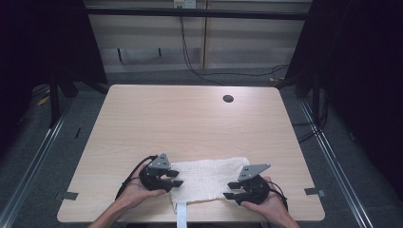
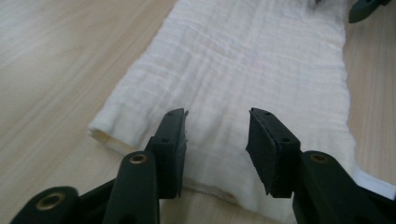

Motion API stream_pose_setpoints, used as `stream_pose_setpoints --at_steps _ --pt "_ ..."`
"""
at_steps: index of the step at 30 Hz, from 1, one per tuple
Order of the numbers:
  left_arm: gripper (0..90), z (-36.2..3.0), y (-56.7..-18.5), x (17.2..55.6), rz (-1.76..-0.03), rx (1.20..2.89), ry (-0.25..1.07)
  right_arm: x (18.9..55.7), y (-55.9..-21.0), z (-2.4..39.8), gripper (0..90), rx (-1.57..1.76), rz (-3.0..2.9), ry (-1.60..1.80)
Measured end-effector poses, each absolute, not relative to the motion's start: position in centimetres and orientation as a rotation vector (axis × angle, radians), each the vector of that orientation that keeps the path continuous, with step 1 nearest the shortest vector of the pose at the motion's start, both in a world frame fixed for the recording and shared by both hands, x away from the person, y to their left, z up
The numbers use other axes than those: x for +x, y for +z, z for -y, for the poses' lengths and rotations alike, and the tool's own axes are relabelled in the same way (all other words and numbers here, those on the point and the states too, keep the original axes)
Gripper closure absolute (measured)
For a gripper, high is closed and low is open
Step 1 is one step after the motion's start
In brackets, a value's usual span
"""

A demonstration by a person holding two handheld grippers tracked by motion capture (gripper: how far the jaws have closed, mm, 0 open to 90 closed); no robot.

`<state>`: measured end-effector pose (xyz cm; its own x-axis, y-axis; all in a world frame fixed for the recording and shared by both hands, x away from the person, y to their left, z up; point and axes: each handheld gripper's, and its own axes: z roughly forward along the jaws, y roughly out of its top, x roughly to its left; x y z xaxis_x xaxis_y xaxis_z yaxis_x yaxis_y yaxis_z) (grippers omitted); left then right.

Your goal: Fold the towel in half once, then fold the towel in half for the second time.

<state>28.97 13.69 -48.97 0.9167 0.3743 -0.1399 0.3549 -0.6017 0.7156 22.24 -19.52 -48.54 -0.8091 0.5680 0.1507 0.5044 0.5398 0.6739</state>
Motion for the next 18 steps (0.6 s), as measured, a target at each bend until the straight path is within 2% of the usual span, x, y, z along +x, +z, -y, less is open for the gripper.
stream_pose_setpoints --at_steps 6,9,13,15,18 --pt "50.1 -14.7 -47.4 30.2 -0.558 2.219 0.049 22.5 -47.5 18.1 49.4 0.93 -2.662 1.22" --pt "48.3 -15.2 -46.7 32.1 -0.601 2.201 0.069 22.7 -47.1 16.5 47.2 0.896 -2.691 1.233" --pt "47.4 -15.3 -46.5 33.6 -0.644 2.183 0.088 23.1 -46.3 14.0 47.1 0.825 -2.719 1.268" --pt "51.4 -15.3 -46.6 34.0 -0.64 2.19 0.088 23.4 -46.0 12.7 47.7 0.791 -2.734 1.287" --pt "49.7 -15.5 -47.1 34.2 -0.654 2.175 0.071 23.7 -45.9 10.7 48.7 0.751 -2.758 1.298"
